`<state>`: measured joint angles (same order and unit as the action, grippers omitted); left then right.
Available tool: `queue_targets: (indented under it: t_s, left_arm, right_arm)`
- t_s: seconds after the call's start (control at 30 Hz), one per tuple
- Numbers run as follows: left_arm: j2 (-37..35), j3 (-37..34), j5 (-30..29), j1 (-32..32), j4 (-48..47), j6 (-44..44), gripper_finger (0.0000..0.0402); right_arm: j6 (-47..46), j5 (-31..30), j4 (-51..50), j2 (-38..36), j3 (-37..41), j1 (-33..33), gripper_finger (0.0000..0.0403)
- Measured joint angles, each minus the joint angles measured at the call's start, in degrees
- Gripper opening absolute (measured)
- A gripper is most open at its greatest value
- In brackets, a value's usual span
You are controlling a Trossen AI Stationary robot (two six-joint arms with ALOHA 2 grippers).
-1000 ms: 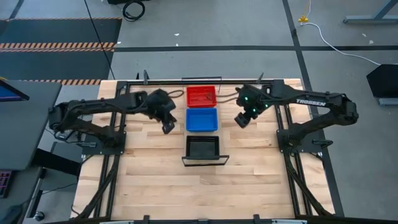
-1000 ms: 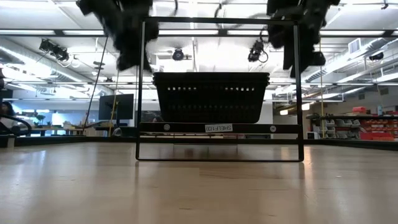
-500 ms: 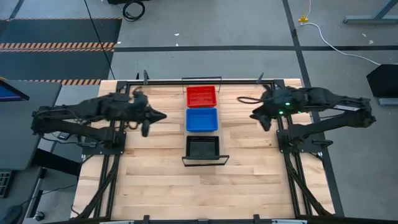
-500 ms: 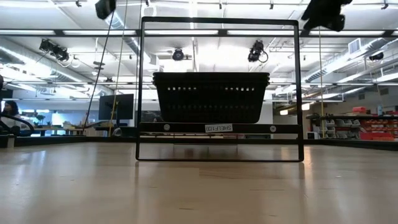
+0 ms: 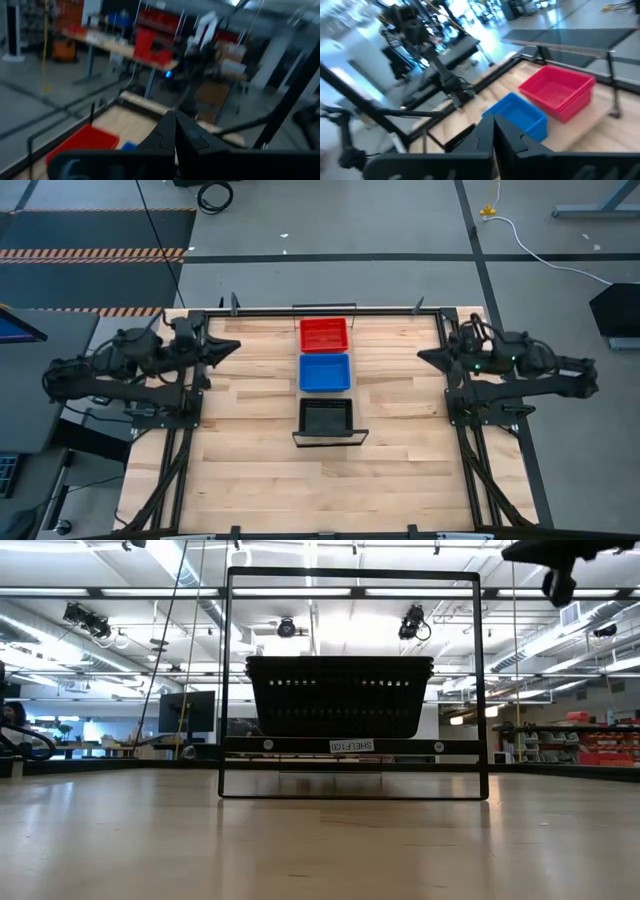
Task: Stack baskets on shelf by color
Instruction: Return to Home Position
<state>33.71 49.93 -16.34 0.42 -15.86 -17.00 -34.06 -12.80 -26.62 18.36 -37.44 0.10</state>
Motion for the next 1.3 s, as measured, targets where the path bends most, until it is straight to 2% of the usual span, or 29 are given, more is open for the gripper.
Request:
queue_targets:
  t_s: [0.2,0.3,0.43,0.6,0.73,0.87,0.93,1.17,1.3]
  left_arm:
    - [-8.42,-18.15,-0.11,0.13,20.58,-1.98,0.0002]
    - [-13.87,-27.37,-1.53,0.15,27.66,-5.39,0.0002]
    - [-22.16,-37.51,-3.03,0.15,31.22,-9.88,0.0002]
    - [-33.34,-45.37,-5.65,0.16,32.47,-11.10,0.0002]
    - [-33.21,-46.63,-6.11,0.45,31.30,-11.26,0.0002]
    - [-33.54,-46.79,-6.05,1.05,23.67,-15.12,0.0002]
    - [-33.44,-46.70,-5.94,1.32,24.60,-15.31,0.0002]
    - [-33.43,-46.66,-5.93,1.34,26.75,-9.45,0.0002]
    - [-33.43,-46.66,-5.92,1.24,25.84,1.56,0.0004]
  right_arm:
    - [-2.54,0.33,12.52,-9.70,11.47,-0.27,0.0010]
    - [-4.84,-1.59,14.21,-13.84,15.23,-0.71,0.0004]
    - [-8.65,-2.40,14.15,-18.31,20.60,-1.40,0.0006]
    - [-9.75,-2.36,15.67,-17.64,24.41,-2.00,0.0003]
    - [-7.24,-2.53,16.69,-18.09,25.27,-2.34,0.0003]
    - [-6.03,-1.98,16.71,-18.05,25.25,-2.71,0.0004]
    - [-4.66,-1.60,16.31,-18.05,25.25,-2.71,0.0004]
    - [2.64,-1.01,16.32,-18.05,27.85,-2.75,0.0004]
    - [7.82,1.04,15.66,-17.97,31.98,-2.75,0.0004]
